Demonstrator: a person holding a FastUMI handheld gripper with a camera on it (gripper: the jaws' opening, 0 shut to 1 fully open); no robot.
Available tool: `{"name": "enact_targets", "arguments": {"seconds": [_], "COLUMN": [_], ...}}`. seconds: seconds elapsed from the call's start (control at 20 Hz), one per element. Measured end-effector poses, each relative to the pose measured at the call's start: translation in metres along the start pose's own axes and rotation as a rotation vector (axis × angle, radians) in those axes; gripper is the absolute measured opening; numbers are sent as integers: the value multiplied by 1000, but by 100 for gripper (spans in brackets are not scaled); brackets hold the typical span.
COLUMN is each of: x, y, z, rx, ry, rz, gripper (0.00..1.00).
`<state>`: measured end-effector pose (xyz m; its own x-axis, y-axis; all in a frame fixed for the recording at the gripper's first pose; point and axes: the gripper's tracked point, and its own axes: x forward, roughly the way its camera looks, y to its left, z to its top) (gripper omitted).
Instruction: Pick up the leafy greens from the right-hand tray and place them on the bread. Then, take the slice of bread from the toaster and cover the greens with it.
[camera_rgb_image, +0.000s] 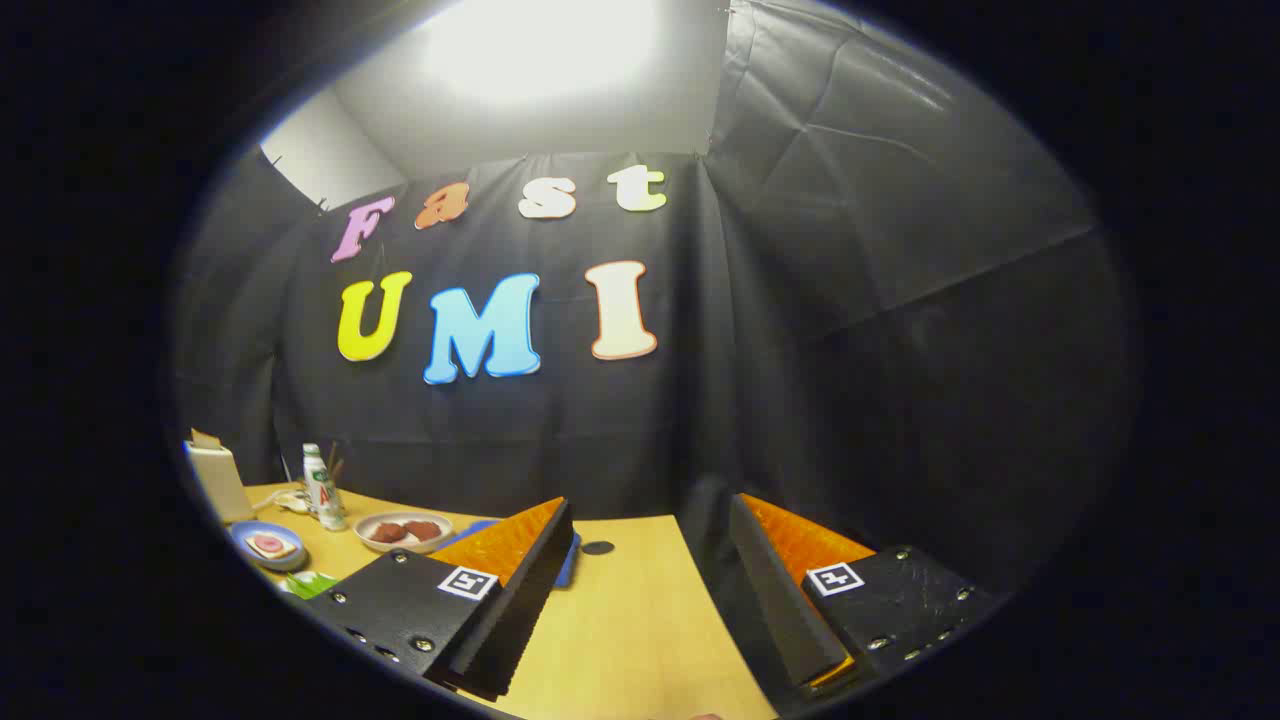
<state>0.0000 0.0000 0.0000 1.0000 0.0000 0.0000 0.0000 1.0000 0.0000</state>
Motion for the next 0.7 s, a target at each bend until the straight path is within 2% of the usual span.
{"name": "enact_targets", "arguments": {"seconds": [0.3,0.55,0.7], "x": [-42,-58,-59], "y": [133,191,203], "z": [-2,-7,-17], "rx": [44,12,27], "ry": [140,160,205], "rz": [229,322,341], "gripper": [97,97,97]}}
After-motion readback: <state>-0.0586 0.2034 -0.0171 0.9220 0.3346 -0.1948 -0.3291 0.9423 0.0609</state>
